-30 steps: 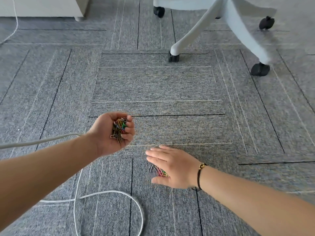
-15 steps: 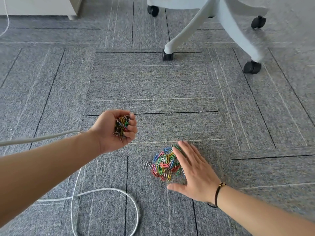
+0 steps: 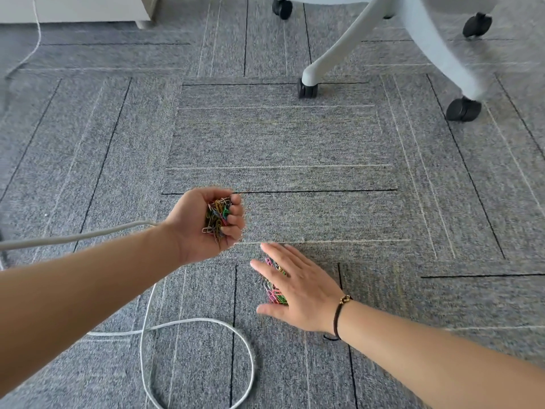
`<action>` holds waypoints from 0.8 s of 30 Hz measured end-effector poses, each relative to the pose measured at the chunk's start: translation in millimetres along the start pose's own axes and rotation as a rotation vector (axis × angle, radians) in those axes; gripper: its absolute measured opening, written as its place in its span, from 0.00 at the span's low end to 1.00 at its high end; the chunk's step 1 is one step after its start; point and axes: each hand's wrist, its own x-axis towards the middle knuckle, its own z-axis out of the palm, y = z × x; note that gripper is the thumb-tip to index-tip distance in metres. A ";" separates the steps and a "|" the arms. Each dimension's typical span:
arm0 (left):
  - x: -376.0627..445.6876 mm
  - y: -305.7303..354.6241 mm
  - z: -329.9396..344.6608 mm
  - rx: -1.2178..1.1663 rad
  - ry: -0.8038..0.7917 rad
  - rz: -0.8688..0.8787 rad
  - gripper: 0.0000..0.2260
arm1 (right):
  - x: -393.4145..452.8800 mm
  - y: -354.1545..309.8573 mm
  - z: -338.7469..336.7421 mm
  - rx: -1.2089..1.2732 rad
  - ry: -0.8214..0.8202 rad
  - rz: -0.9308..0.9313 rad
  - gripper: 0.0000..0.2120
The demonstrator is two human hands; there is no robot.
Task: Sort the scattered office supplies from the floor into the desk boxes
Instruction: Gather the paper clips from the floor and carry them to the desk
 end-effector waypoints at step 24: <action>14.3 -5.4 9.8 -0.032 0.036 -0.023 0.10 | 24.5 21.4 -17.6 -0.051 0.195 -0.226 0.18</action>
